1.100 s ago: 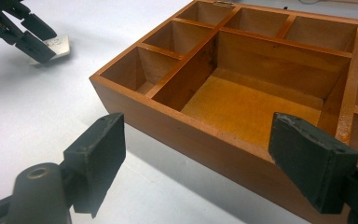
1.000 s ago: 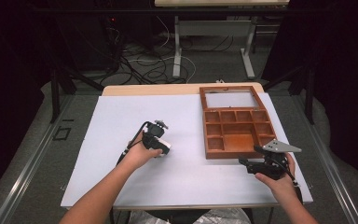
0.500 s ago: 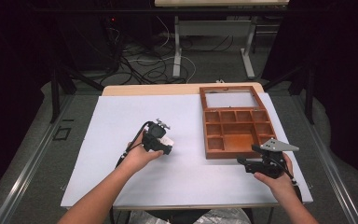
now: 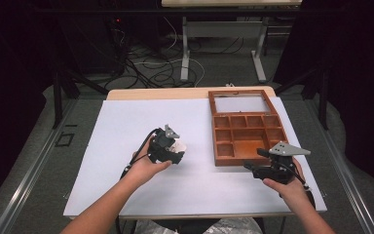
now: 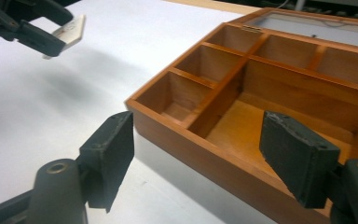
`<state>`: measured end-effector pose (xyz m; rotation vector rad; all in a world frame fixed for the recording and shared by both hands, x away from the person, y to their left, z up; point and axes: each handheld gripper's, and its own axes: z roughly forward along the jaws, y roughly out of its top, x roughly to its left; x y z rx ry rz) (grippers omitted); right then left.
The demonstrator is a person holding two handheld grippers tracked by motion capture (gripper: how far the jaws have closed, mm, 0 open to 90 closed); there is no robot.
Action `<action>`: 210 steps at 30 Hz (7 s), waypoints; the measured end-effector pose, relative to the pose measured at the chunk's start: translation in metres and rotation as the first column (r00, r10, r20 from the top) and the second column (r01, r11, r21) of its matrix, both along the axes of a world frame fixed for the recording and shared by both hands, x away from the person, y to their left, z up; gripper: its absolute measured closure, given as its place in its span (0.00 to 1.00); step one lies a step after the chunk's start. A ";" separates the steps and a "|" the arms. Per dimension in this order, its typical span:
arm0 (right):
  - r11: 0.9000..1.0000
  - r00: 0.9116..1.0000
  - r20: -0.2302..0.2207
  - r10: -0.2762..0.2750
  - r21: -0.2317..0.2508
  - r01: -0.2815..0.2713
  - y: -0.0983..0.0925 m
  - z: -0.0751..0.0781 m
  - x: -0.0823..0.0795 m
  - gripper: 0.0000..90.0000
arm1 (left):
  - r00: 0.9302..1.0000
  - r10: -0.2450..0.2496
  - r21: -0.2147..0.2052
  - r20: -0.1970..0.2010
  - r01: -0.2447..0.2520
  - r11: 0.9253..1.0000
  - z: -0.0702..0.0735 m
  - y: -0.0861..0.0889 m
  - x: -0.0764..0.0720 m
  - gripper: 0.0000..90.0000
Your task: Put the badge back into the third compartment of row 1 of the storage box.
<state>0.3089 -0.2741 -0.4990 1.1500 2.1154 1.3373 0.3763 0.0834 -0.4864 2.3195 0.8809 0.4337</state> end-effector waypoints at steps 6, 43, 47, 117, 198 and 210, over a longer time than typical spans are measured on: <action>0.999 0.997 -0.065 0.042 0.030 -0.040 0.009 0.006 0.003 0.36 | 0.998 -0.031 -0.030 0.049 0.033 0.999 0.006 0.001 -0.008 0.37; 0.986 0.966 -0.214 0.144 0.110 -0.122 0.063 0.022 0.026 0.44 | 0.977 -0.141 -0.116 0.161 0.161 0.980 -0.001 -0.024 -0.050 0.37; 0.986 0.965 -0.216 0.147 0.107 -0.127 0.067 0.023 0.027 0.42 | 0.974 -0.157 -0.123 0.160 0.178 0.976 -0.003 -0.030 -0.054 0.37; 0.944 0.806 -0.501 0.316 0.248 -0.217 0.092 0.002 0.043 0.94 | 0.933 -0.293 -0.114 0.207 0.321 0.940 -0.011 -0.070 -0.078 0.32; 0.997 0.992 -0.109 -0.067 -0.050 0.062 -0.021 0.038 0.131 0.94 | 0.999 0.037 -0.317 0.036 -0.023 0.948 -0.024 0.026 -0.045 0.00; 0.991 0.992 -0.072 -0.106 -0.091 0.100 -0.027 0.035 0.145 0.94 | 0.998 0.051 -0.318 0.034 -0.038 0.947 -0.026 0.031 -0.043 0.00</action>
